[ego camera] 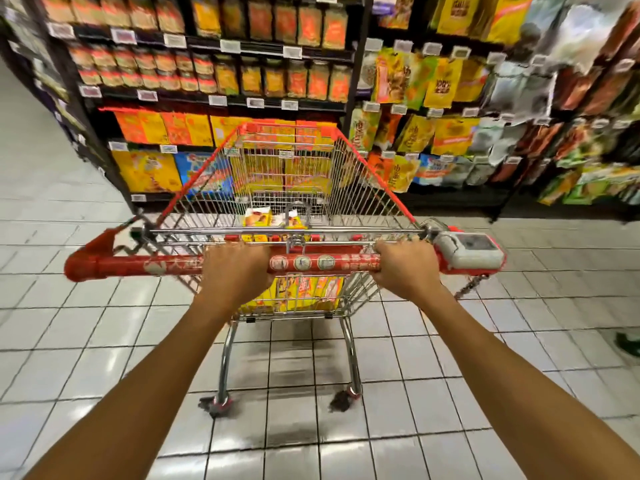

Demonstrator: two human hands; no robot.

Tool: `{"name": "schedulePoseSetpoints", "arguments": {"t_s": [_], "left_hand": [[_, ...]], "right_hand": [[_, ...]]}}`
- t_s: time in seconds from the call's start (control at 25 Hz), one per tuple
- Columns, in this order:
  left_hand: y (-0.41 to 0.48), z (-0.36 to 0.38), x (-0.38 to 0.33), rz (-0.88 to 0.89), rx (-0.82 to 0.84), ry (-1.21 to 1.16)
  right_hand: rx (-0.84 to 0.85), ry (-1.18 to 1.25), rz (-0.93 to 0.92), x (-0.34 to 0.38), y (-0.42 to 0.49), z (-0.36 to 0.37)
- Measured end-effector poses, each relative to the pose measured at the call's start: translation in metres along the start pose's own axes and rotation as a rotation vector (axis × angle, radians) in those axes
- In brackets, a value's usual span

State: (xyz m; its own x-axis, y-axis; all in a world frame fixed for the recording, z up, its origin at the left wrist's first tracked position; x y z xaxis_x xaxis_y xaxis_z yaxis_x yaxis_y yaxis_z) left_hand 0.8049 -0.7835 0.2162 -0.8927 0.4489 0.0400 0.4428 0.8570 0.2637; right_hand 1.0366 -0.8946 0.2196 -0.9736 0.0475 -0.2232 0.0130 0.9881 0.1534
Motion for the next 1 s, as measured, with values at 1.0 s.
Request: {"name": "schedulePoseSetpoints", "arguments": {"t_s": [1.0], "left_hand": [[-0.016,-0.053,-0.469,0.085,0.391,-1.393]], "right_hand": [[-0.201,0.866,0.245,-0.345,-0.216,0.041]]}}
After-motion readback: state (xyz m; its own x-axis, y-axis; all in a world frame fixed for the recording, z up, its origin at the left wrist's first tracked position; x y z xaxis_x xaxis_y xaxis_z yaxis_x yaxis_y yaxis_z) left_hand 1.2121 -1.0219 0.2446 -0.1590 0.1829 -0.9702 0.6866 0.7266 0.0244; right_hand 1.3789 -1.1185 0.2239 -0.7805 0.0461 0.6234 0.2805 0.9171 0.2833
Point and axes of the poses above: each hand's wrist, its own y-axis towards the middle knuckle, its own z-axis out of the palm, x = y × z, the point moved 1 cm from there along y, towards the middle knuckle, and after that the axes turned 14 degrees about -z, right-handed, at the moved point
